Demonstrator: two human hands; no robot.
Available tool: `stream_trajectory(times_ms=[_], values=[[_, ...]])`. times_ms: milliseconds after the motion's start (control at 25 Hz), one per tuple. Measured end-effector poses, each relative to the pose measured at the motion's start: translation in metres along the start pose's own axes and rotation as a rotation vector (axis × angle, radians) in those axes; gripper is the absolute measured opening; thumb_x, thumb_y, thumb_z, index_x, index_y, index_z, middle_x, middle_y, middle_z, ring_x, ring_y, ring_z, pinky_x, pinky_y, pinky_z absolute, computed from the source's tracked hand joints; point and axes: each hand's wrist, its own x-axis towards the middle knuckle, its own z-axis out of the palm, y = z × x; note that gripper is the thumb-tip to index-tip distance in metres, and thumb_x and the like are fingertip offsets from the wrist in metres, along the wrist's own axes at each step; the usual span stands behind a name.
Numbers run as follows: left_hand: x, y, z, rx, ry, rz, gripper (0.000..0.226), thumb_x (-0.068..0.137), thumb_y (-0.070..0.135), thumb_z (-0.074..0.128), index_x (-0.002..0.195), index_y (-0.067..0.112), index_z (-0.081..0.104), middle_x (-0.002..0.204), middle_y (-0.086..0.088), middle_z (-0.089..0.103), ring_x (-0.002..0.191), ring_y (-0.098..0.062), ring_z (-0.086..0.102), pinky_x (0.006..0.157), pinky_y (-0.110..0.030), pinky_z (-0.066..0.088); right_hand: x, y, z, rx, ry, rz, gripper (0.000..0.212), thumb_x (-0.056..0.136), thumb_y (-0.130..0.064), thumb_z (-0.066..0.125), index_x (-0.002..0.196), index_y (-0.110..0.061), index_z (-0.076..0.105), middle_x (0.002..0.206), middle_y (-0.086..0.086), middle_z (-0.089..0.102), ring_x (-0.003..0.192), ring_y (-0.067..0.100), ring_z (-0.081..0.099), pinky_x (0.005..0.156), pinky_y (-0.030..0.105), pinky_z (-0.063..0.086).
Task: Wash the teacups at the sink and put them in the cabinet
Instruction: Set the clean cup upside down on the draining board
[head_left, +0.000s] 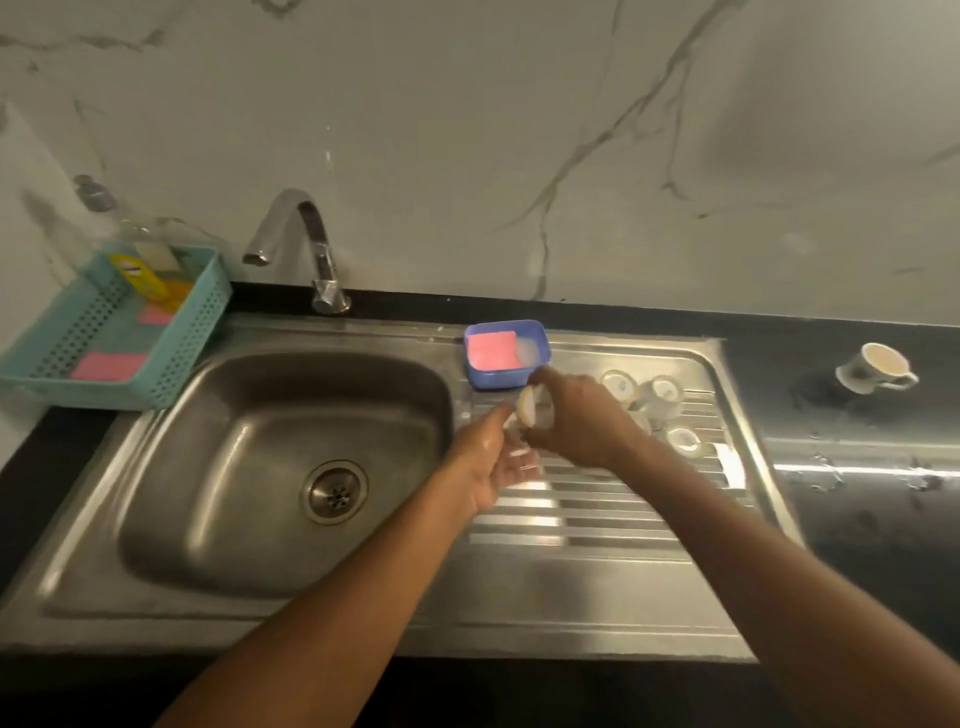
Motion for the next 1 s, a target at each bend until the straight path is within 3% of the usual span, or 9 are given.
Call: stream_trajectory(times_ms=[80,160,280,480,600,840,1000], values=[[0.026,-0.007,0.021,0.004,0.063,0.155,0.017,0.101,0.026,0.060,0.109,0.015,0.071,0.098,-0.008,0.072,0.079,-0.021,0.065,0.076,-0.036,0.058,0.023,0.027,-0.027,-0.080,-0.068,-0.018,0.061,0.080,-0.031,0.082,0.135,-0.022,0.056,0.122,0.006,0.068,0.097,0.026,0.061,0.078,0.025,0.039],[0.048,-0.016,0.034,0.171,0.163,0.300,0.015,0.101,0.016,0.059,0.106,0.016,0.073,0.097,-0.005,0.070,0.081,-0.019,0.061,0.078,-0.037,0.057,0.049,0.050,-0.038,-0.126,-0.110,-0.033,0.062,0.078,-0.026,0.084,0.134,-0.023,0.058,0.122,0.006,0.068,0.090,0.021,0.055,0.077,0.025,0.040],[0.072,-0.029,0.037,0.437,0.268,0.404,0.018,0.097,0.010,0.060,0.098,0.018,0.075,0.091,0.001,0.068,0.085,-0.018,0.059,0.075,-0.035,0.051,0.077,0.071,-0.034,-0.220,-0.167,-0.066,0.069,0.074,-0.029,0.087,0.137,-0.025,0.058,0.123,0.005,0.068,0.099,0.024,0.060,0.078,0.027,0.042],[0.097,-0.039,0.046,0.608,0.321,0.406,0.026,0.097,0.011,0.057,0.096,0.030,0.075,0.101,-0.005,0.076,0.098,-0.028,0.068,0.088,-0.042,0.056,0.096,0.096,-0.019,-0.244,-0.160,-0.125,0.070,0.076,-0.029,0.086,0.139,-0.026,0.056,0.122,0.006,0.068,0.102,0.026,0.062,0.076,0.027,0.041],[0.106,-0.042,0.046,0.657,0.358,0.429,0.024,0.098,0.014,0.058,0.108,0.024,0.077,0.101,0.001,0.077,0.095,-0.025,0.069,0.083,-0.038,0.056,0.104,0.103,-0.017,-0.237,-0.171,-0.136,0.067,0.077,-0.029,0.085,0.137,-0.024,0.056,0.122,0.005,0.068,0.096,0.022,0.058,0.075,0.027,0.040],[0.116,-0.046,0.048,0.711,0.380,0.435,0.026,0.098,0.014,0.057,0.109,0.026,0.078,0.096,0.000,0.076,0.089,-0.030,0.068,0.074,-0.036,0.055,0.111,0.117,-0.004,-0.190,-0.173,-0.121,0.066,0.076,-0.029,0.086,0.135,-0.025,0.056,0.122,0.004,0.067,0.102,0.024,0.061,0.077,0.028,0.044],[0.112,-0.049,0.048,0.769,0.359,0.466,0.032,0.097,0.010,0.057,0.120,0.024,0.074,0.109,-0.002,0.075,0.098,-0.026,0.067,0.087,-0.041,0.058,0.109,0.125,0.003,-0.133,-0.196,-0.101,0.070,0.078,-0.027,0.085,0.139,-0.027,0.050,0.129,0.004,0.065,0.100,0.021,0.057,0.082,0.030,0.047]])
